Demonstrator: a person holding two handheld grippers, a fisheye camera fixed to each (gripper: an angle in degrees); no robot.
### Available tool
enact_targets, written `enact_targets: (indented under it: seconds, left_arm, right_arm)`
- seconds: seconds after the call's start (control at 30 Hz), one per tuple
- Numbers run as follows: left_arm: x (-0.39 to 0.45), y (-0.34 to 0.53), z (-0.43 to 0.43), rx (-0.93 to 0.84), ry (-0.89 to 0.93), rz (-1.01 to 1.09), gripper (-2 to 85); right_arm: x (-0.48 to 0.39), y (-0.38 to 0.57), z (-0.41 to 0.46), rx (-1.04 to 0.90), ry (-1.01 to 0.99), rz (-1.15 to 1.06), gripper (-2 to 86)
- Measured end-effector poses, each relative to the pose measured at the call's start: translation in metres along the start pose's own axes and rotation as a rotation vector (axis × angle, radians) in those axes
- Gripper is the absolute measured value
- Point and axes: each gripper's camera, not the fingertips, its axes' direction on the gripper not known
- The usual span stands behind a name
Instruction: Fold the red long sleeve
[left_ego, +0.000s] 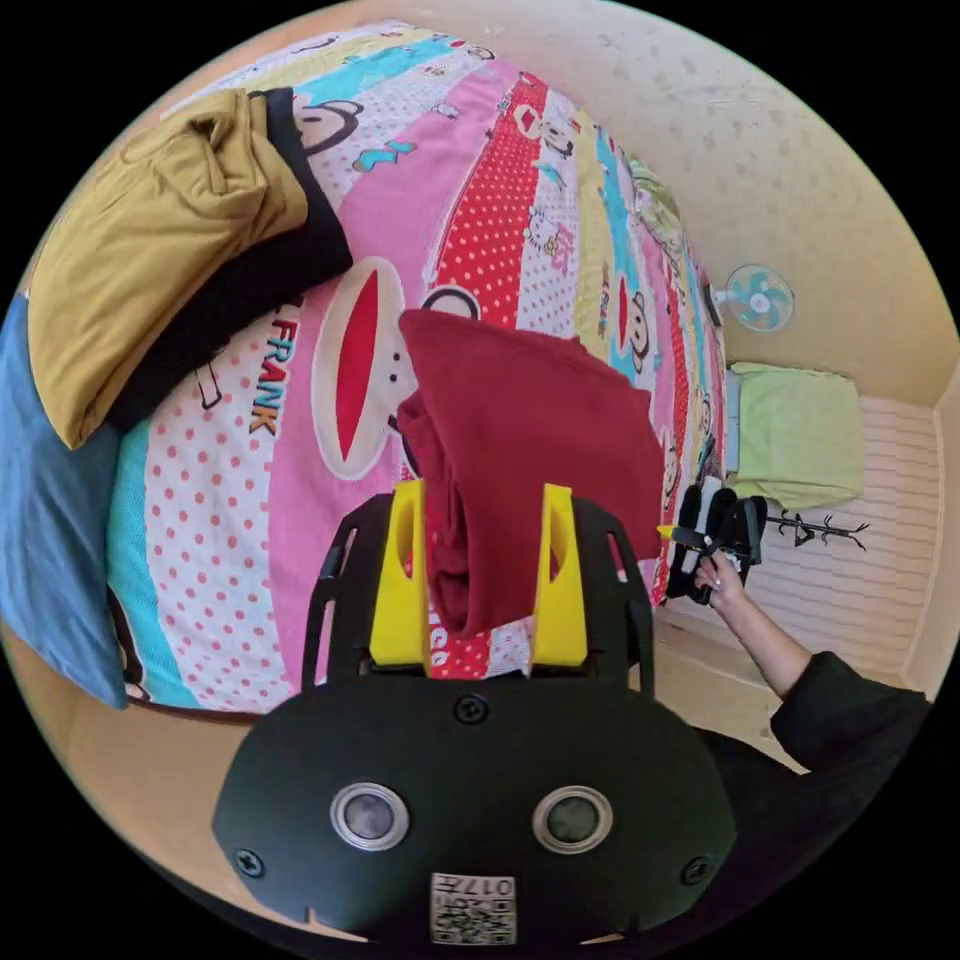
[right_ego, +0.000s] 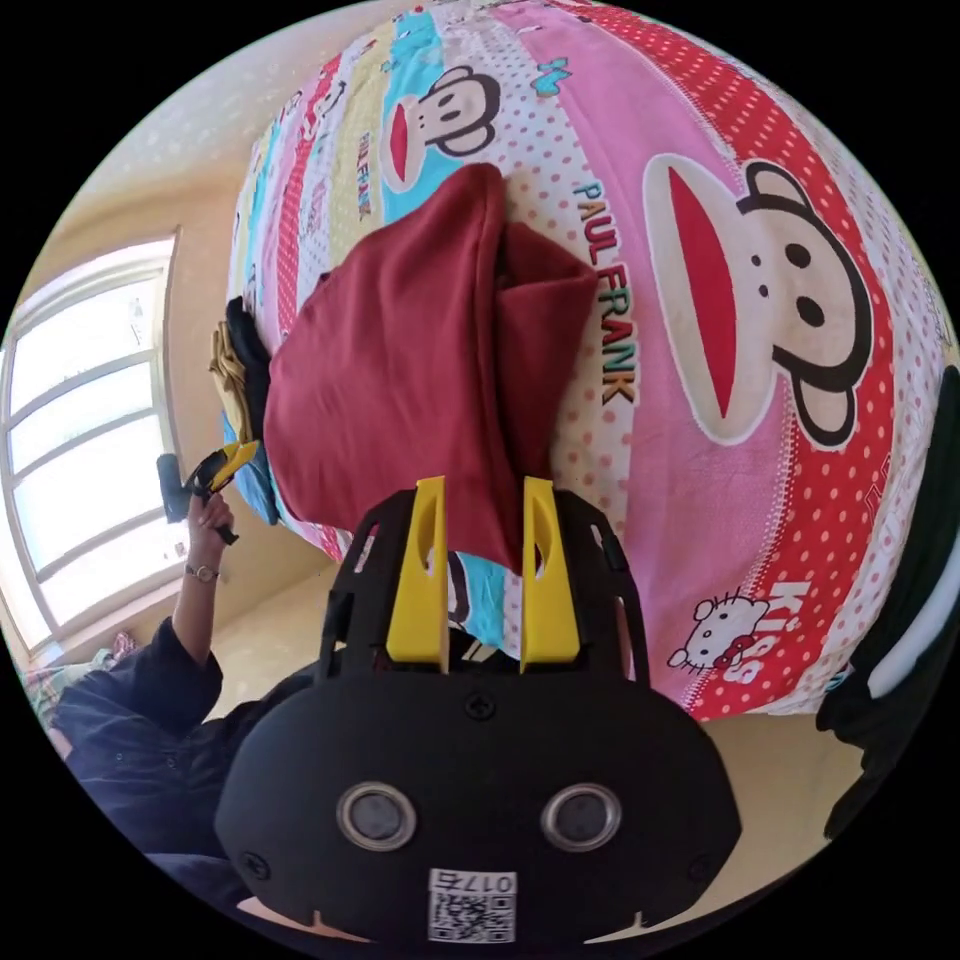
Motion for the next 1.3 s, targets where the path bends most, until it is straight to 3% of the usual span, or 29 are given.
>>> enact_targets:
  seconds: [0.13,0.23,0.33,0.47,0.53,0.63,0.7,0.83,0.9,1.0,1.13,1.3]
  left_arm:
    - [0.007,0.048,0.052,-0.173,0.013,0.040,13.5]
    - [0.012,0.065,0.054,-0.156,-0.011,0.061,3.8]
    - [0.004,0.061,0.050,-0.196,0.009,0.045,2.9]
    - [-0.028,0.062,0.032,-0.172,0.164,-0.107,5.2]
    - [-0.042,0.070,0.022,-0.089,0.176,-0.208,11.1]
    - [-0.055,0.082,0.018,0.034,0.310,-0.282,17.4]
    - [-0.055,0.084,0.028,0.046,0.363,-0.292,17.5]
    - [-0.047,0.079,0.069,-0.035,0.368,-0.395,15.5]
    - [-0.047,0.081,0.073,-0.042,0.307,-0.489,11.2]
    - [-0.036,0.086,0.057,0.036,0.401,-0.526,6.7]
    - [0.038,0.078,0.009,0.106,0.340,-0.260,5.6]
    - [0.178,0.060,0.002,0.063,0.190,0.228,5.3]
  right_arm:
    - [-0.002,0.024,0.015,-0.028,0.015,-0.060,4.6]
    - [-0.001,0.049,-0.011,0.048,0.077,-0.026,3.7]
    - [0.010,0.063,0.007,-0.006,0.166,0.004,3.5]
    - [0.010,0.058,0.039,-0.099,0.267,0.067,4.2]
    - [0.010,0.060,0.035,-0.053,0.283,0.195,5.0]
    - [-0.008,0.084,0.013,0.181,0.345,0.358,7.1]
    - [-0.042,0.095,0.007,0.352,0.267,0.272,6.9]
    - [-0.108,0.067,0.043,0.296,0.290,-0.095,5.0]
    - [-0.128,0.045,0.091,0.158,0.374,-0.271,3.5]
    - [-0.112,0.034,0.172,-0.110,0.554,-0.335,1.7]
    - [-0.108,0.063,0.160,-0.035,0.605,-0.427,1.0]
    - [-0.042,0.135,0.075,0.090,0.370,-0.239,0.7]
